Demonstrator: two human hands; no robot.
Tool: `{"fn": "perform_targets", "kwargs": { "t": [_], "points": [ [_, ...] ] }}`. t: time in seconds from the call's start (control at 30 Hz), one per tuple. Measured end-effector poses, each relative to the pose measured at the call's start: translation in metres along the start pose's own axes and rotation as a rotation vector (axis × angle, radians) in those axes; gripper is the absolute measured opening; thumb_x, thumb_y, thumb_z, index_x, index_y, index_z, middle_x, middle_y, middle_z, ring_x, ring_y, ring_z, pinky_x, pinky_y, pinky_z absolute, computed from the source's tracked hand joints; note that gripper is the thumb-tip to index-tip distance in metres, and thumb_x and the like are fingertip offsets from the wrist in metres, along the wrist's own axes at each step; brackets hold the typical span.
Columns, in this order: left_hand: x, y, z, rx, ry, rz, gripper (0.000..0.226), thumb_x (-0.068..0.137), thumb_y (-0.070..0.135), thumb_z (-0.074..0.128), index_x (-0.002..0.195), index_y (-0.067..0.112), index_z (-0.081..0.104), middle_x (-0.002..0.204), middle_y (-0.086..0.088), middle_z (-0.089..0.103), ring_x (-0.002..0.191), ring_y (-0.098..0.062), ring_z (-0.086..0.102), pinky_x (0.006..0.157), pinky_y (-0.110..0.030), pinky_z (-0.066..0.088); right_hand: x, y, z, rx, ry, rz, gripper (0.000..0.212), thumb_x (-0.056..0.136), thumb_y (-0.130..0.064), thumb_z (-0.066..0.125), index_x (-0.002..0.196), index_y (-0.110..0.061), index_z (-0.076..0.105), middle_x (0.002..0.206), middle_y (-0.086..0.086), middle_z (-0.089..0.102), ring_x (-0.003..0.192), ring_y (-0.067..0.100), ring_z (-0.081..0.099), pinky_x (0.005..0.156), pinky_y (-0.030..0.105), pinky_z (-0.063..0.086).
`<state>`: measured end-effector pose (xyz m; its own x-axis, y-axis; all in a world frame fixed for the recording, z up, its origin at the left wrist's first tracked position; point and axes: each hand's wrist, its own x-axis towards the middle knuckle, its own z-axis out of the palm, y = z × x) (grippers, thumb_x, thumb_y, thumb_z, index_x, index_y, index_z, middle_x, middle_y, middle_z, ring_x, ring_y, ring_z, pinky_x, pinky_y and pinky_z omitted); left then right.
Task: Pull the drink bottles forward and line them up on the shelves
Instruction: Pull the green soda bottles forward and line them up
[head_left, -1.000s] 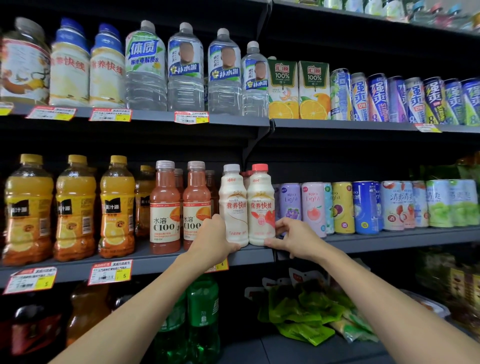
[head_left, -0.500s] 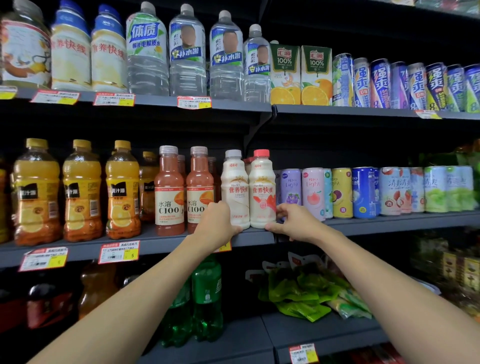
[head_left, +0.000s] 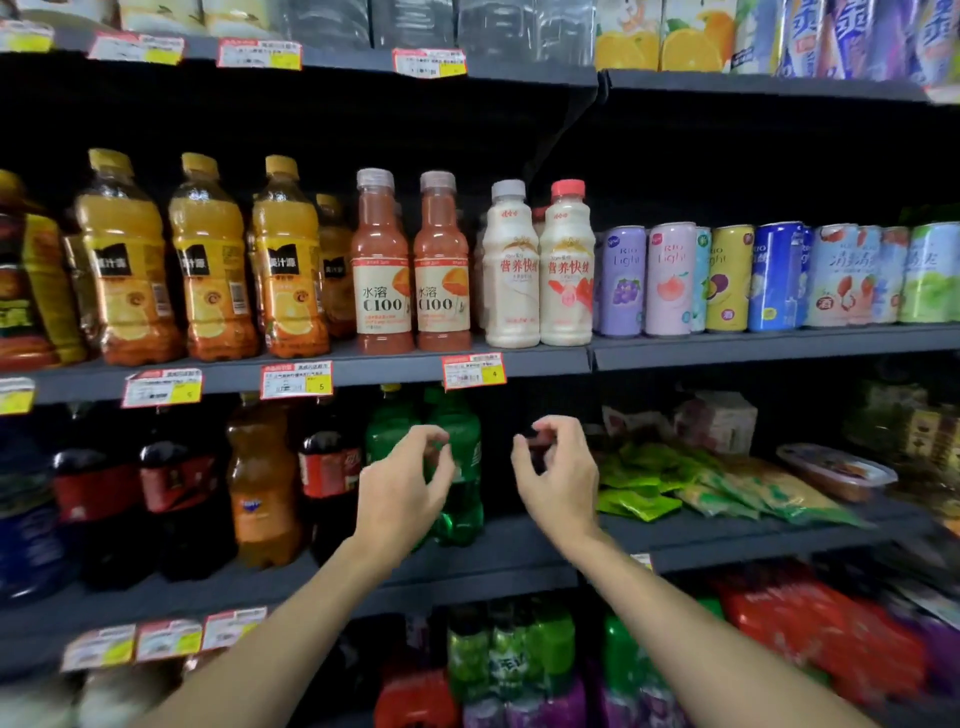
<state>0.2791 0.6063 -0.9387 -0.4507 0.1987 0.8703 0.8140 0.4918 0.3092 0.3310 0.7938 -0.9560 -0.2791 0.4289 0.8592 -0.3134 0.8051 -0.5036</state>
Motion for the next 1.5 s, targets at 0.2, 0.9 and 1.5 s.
{"fn": "perform_targets", "kwargs": {
  "t": [0.2,0.9,1.5],
  "points": [
    [-0.043,-0.044,0.008,0.117,-0.070,-0.056,0.021,0.089,0.028,0.068,0.106,0.021,0.057,0.102,0.010,0.057,0.062,-0.006,0.060,0.043,-0.018,0.039,-0.064,0.004,0.033,-0.088,-0.178,0.133,0.028,0.089,-0.043,0.065,0.108,-0.030,0.051,0.098,-0.015,0.049,0.070,0.004,0.052,0.063,0.025,0.041],
    [-0.088,-0.059,0.042,0.029,-0.217,-0.546,0.075,0.094,0.025,0.065,0.154,0.007,0.025,0.151,-0.012,0.044,0.115,-0.033,0.061,0.086,-0.038,0.048,-0.084,0.036,0.080,-0.368,-0.468,0.511,0.101,0.068,-0.063,0.081,0.145,-0.014,0.039,0.139,0.007,0.051,0.131,0.026,0.048,0.110,0.040,0.036],
    [-0.064,-0.047,0.070,0.049,-0.231,-0.734,0.089,0.091,0.032,0.068,0.153,-0.004,0.015,0.149,-0.020,0.042,0.137,-0.033,0.033,0.113,-0.042,0.033,-0.084,0.060,0.055,-0.264,-0.575,0.418,0.081,0.074,-0.074,0.052,0.140,-0.029,0.042,0.134,-0.008,0.057,0.125,0.018,0.048,0.107,0.042,0.037]
  ]
}}
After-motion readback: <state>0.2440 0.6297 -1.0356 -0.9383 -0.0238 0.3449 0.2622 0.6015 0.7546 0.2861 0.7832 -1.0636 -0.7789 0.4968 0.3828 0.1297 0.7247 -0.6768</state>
